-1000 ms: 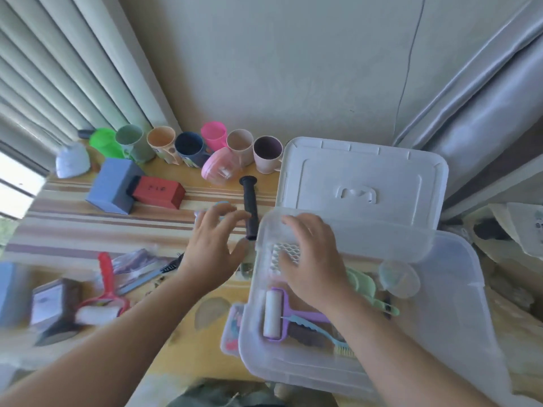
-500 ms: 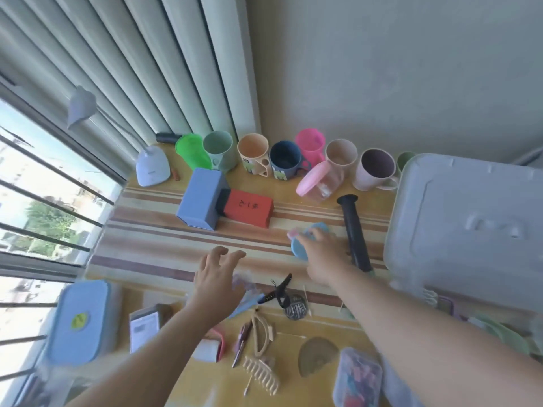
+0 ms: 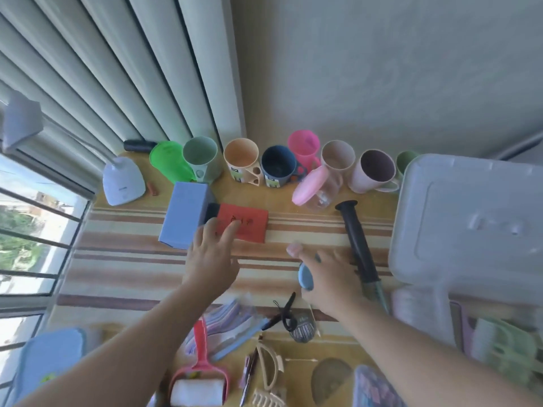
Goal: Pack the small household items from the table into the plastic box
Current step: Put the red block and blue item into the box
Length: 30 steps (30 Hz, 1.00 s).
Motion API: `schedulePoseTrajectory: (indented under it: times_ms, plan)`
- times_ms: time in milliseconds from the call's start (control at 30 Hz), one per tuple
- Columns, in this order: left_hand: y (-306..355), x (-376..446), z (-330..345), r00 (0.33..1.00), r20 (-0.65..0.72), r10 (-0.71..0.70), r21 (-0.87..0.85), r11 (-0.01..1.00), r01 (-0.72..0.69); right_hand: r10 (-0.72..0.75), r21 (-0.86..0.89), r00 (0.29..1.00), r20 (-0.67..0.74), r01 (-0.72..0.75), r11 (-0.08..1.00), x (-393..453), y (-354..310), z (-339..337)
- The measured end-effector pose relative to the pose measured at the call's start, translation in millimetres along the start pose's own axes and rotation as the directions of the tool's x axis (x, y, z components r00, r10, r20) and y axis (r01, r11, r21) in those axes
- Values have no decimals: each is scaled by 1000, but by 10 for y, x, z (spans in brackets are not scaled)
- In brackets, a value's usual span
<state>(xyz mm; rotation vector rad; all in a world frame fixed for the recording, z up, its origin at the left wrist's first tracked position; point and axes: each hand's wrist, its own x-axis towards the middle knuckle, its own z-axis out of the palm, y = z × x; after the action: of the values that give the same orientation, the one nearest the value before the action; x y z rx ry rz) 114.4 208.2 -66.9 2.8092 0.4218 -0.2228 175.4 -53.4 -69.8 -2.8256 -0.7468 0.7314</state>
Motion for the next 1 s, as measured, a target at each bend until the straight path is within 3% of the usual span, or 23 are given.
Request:
schedulePoseTrajectory:
  times_ms: [133, 267, 333, 400, 500, 567, 633, 767, 867, 1000]
  plan:
    - [87, 616, 30, 995, 76, 71, 236, 968, -87, 139, 462, 990, 9, -127, 878, -253, 92, -55]
    - [153, 824, 41, 970, 240, -29, 343, 938, -57, 311, 580, 946, 94, -306, 755, -510, 232, 136]
    - [250, 706, 65, 959, 274, -67, 313, 949, -24, 345, 572, 933, 104, -340, 747, -610, 281, 221]
    - [335, 513, 102, 949, 303, -87, 242, 970, 12, 348, 470, 934, 85, -345, 812, -681, 298, 292]
    - [392, 241, 147, 955, 290, -60, 187, 982, 5, 352, 149, 933, 73, -359, 921, -757, 307, 310]
    - [394, 99, 118, 967, 250, -55, 194, 981, 5, 327, -112, 942, 81, -318, 942, -790, 283, 243]
    - [397, -44, 27, 981, 190, -46, 186, 983, 10, 258, -237, 961, 102, -229, 944, -815, 215, 115]
    - [527, -329, -246, 998, 57, 15, 151, 988, -23, 108, -147, 992, 64, -98, 984, -993, 84, -320]
    - [725, -547, -460, 1000, 18, 8, 95, 995, -10, 11, 20, 991, -136, -8, 1000, -1415, 194, -769]
    - [1149, -839, -548, 1000, 1, -1, -3, 1000, 1, 107, 270, 916, -386, 1, 963, -2095, 1103, -1083]
